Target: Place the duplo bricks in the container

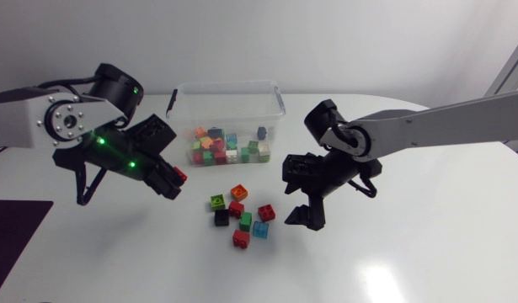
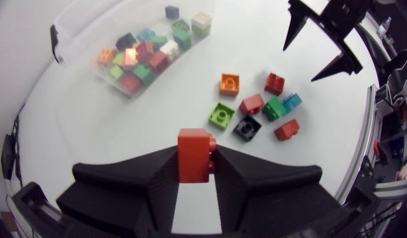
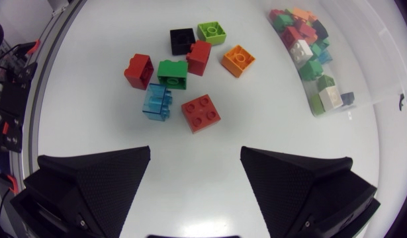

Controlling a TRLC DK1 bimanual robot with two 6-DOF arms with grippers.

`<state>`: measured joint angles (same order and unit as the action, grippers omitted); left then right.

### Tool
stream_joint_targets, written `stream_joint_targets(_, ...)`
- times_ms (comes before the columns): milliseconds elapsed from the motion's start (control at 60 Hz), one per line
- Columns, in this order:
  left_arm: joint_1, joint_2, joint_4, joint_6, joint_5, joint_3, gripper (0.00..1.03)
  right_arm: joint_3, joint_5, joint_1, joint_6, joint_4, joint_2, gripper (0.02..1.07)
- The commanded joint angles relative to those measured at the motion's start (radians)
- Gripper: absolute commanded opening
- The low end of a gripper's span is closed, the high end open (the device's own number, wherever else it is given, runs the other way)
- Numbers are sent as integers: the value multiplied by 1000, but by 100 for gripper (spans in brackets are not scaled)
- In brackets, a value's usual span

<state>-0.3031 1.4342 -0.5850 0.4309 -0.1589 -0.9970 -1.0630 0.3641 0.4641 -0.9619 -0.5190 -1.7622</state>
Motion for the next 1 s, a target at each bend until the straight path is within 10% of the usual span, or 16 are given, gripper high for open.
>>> stream_joint_targets(0,10,-21,17,8,-25,-60,26,-55,9,10,-113,-47,-74,101)
stream_joint_targets(483,90,28,200,-93,-136,-195,26,-250,58,45,-222,-105,-272,95)
stream_joint_targets(983,105,135,364,-175,-162,-247,26,-307,84,47,-279,-170,-375,44)
